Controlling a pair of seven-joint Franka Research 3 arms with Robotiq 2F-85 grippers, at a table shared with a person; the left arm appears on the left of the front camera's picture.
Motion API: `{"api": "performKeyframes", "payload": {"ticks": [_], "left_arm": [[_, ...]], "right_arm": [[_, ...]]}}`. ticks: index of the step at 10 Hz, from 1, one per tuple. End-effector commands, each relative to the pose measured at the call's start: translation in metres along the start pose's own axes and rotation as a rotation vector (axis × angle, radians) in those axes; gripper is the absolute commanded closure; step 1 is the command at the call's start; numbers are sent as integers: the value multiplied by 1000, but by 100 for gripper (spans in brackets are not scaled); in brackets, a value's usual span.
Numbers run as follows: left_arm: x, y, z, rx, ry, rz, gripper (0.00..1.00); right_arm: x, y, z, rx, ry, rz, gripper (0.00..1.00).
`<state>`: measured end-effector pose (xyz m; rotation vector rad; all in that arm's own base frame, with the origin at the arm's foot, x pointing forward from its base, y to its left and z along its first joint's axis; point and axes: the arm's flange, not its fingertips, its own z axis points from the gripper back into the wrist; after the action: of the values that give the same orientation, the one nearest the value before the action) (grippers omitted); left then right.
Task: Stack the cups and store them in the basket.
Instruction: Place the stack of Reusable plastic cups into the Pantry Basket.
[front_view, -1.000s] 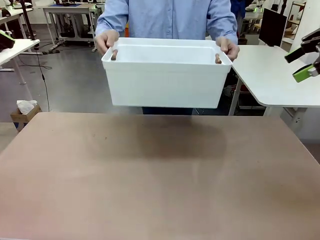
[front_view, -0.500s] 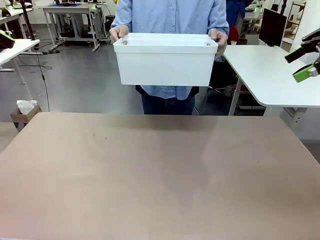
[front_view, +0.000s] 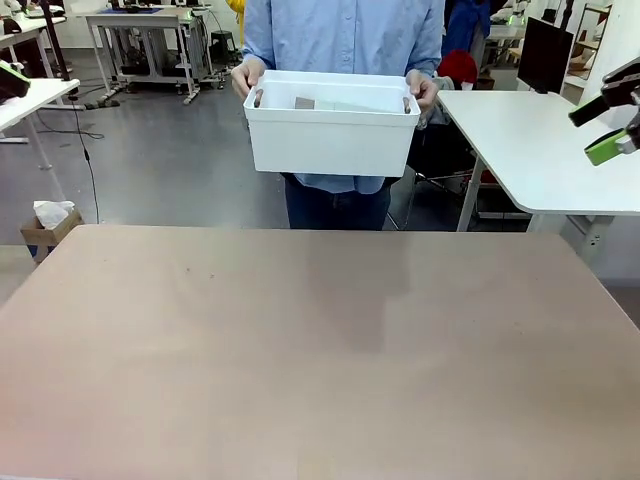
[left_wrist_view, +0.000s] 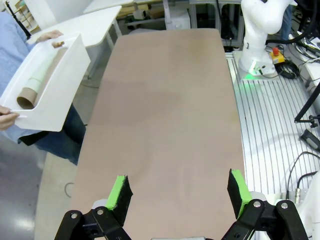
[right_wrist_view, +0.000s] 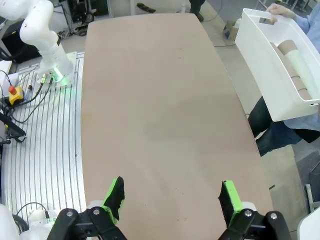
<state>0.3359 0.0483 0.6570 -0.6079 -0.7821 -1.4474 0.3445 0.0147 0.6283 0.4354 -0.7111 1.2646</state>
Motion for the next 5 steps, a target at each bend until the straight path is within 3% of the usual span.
{"api": "performKeyframes", "payload": {"ticks": [1, 5], "left_arm": [[4, -1, 1, -4, -18, 0, 0], [4, -1, 1, -4, -18, 0, 0]], "right_arm": [[4, -1, 2, 5, -12, -16, 0], [4, -1, 2, 5, -12, -16, 0]]}}
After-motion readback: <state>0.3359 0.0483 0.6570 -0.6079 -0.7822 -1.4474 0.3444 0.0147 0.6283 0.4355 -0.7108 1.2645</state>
